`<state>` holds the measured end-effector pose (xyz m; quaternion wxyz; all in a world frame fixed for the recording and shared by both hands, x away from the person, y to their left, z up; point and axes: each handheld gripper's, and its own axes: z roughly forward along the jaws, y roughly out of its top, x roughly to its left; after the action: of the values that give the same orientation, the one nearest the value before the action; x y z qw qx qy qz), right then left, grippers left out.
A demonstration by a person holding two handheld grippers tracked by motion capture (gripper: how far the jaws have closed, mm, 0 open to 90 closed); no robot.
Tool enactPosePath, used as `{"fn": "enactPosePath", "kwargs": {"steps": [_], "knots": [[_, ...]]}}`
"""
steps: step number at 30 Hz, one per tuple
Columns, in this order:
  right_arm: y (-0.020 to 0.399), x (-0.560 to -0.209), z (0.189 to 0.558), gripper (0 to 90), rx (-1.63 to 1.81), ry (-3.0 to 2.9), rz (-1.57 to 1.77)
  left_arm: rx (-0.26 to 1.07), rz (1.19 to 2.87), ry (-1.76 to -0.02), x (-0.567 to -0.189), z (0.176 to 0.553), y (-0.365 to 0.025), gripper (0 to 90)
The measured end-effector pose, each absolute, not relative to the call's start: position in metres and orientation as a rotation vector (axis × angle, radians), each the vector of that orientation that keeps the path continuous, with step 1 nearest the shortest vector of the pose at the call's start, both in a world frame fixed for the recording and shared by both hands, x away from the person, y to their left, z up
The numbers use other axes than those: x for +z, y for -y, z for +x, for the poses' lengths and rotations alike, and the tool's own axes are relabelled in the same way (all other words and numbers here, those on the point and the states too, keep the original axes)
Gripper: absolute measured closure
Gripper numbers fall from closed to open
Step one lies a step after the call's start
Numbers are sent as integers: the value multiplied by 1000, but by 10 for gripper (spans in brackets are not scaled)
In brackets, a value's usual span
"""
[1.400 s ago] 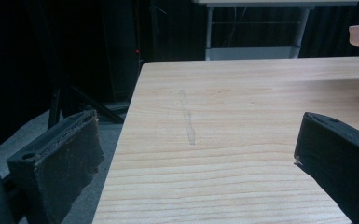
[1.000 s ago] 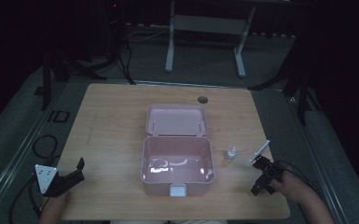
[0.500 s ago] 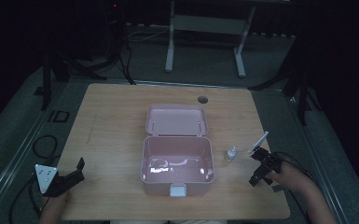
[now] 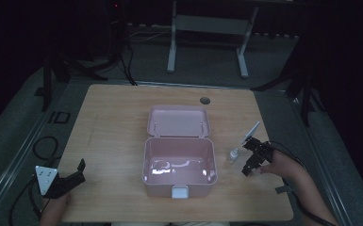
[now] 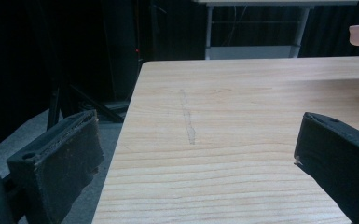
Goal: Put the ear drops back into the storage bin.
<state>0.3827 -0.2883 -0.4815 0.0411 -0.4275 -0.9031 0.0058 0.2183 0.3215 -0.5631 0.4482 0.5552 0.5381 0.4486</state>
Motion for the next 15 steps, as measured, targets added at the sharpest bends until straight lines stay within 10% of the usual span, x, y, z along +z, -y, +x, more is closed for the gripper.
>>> {"fn": "enactPosePath", "kwargs": {"steps": [15], "knots": [[251,-486,415,191,-18,2773,-1278,1108,1376,-1329,-563,218,-322,10]]}}
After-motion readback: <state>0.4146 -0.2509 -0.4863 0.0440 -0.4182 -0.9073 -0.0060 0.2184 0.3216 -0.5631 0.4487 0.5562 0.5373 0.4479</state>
